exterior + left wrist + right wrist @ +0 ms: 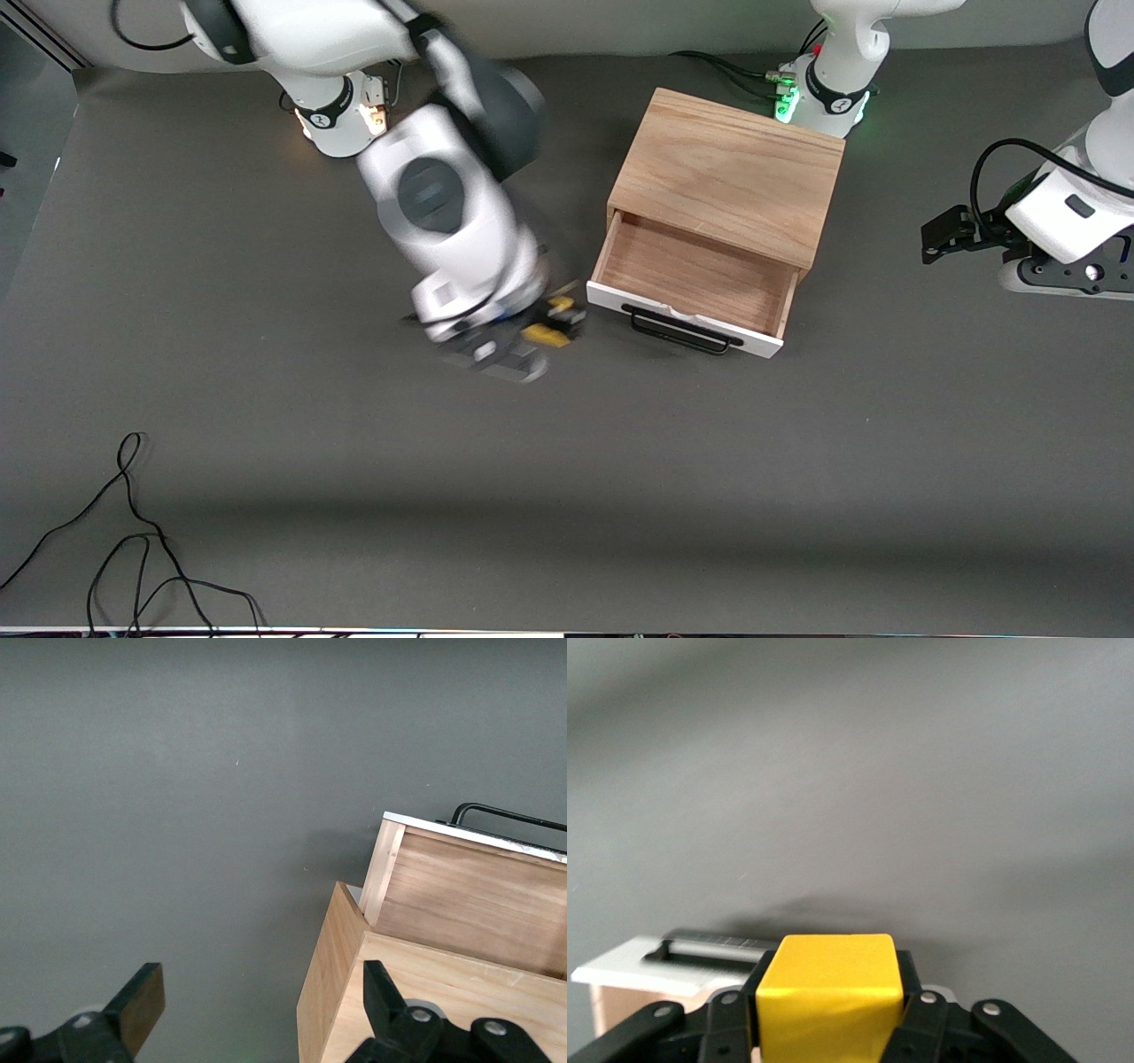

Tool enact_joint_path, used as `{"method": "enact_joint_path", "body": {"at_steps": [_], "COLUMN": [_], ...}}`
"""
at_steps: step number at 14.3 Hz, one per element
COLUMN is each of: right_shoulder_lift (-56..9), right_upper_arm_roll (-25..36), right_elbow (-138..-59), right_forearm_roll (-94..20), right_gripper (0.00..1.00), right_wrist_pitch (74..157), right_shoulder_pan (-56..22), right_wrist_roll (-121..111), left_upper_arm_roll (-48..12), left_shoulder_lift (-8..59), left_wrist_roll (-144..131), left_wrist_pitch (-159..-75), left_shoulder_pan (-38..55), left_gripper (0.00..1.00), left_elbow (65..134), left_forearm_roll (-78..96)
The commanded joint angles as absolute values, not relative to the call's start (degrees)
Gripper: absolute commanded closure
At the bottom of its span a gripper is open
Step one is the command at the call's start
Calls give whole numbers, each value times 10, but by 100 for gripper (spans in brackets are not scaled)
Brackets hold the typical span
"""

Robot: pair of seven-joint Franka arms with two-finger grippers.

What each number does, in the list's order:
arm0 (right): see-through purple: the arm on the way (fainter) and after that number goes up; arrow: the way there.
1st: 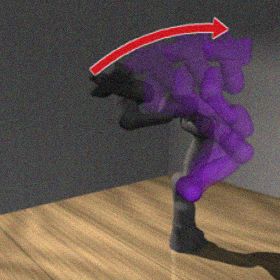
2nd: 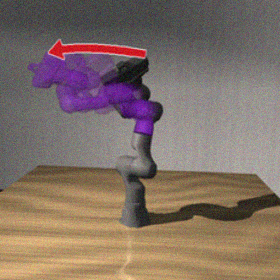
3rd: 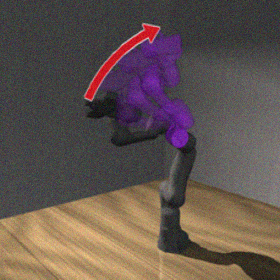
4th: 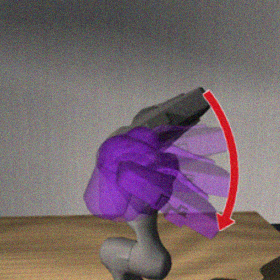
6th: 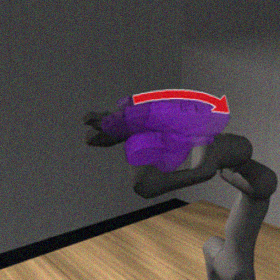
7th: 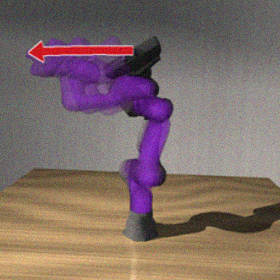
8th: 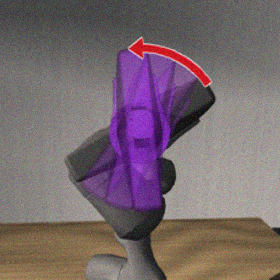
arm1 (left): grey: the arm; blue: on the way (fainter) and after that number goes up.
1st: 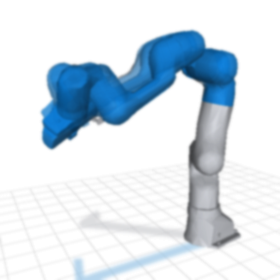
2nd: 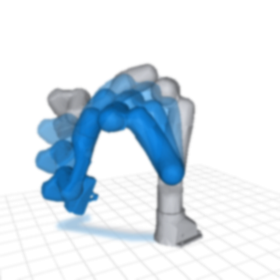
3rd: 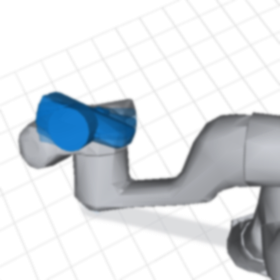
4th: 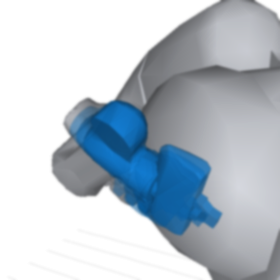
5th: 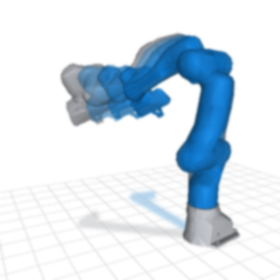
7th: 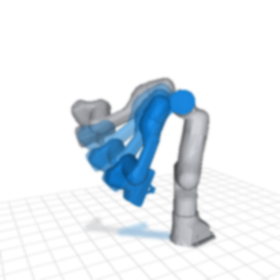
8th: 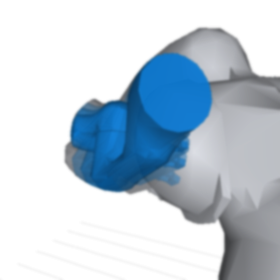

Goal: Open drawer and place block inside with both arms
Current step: 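Carry the yellow cube with the right gripper over the open drawer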

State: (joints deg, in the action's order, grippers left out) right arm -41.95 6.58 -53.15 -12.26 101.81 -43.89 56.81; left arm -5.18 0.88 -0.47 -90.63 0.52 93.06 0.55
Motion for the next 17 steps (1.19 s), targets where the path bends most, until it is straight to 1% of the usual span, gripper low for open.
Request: {"method": "enact_joint_path", "body": {"at_steps": [1, 4, 7, 11, 13, 14, 17], "right_shoulder_lift": [-458, -481, -504, -524, -540, -545, -549], "right_upper_arm_roll": [75, 76, 75, 76, 76, 76, 76], "right_elbow": [-514, -514, -514, -517, -517, -517, -518], "right_forearm_roll": [-112, -112, -111, -109, -109, -109, -109], "right_gripper": [95, 95, 95, 94, 90, 90, 89], "right_wrist_pitch": [1071, 1089, 1092, 1118, 1142, 1149, 1152], "right_shoulder_pan": [-491, -536, -562, -578, -577, -578, -578], "right_wrist_roll": [616, 649, 689, 710, 715, 717, 720], "left_upper_arm_roll": [-50, -47, -48, -47, -48, -48, -48], "left_shoulder_lift": [9, 9, 9, 11, 11, 12, 12], "left_wrist_roll": [7, 7, 7, 7, 6, 7, 6], "left_wrist_pitch": [-912, -911, -911, -914, -912, -911, -911], "left_shoulder_pan": [4, -2, -1, -2, -2, -2, -2], "left_gripper": [0, 0, 0, 0, 0, 0, 0], "left_elbow": [932, 932, 933, 932, 932, 932, 932], "left_forearm_roll": [1, 2, 2, 2, 2, 2, 2]}}
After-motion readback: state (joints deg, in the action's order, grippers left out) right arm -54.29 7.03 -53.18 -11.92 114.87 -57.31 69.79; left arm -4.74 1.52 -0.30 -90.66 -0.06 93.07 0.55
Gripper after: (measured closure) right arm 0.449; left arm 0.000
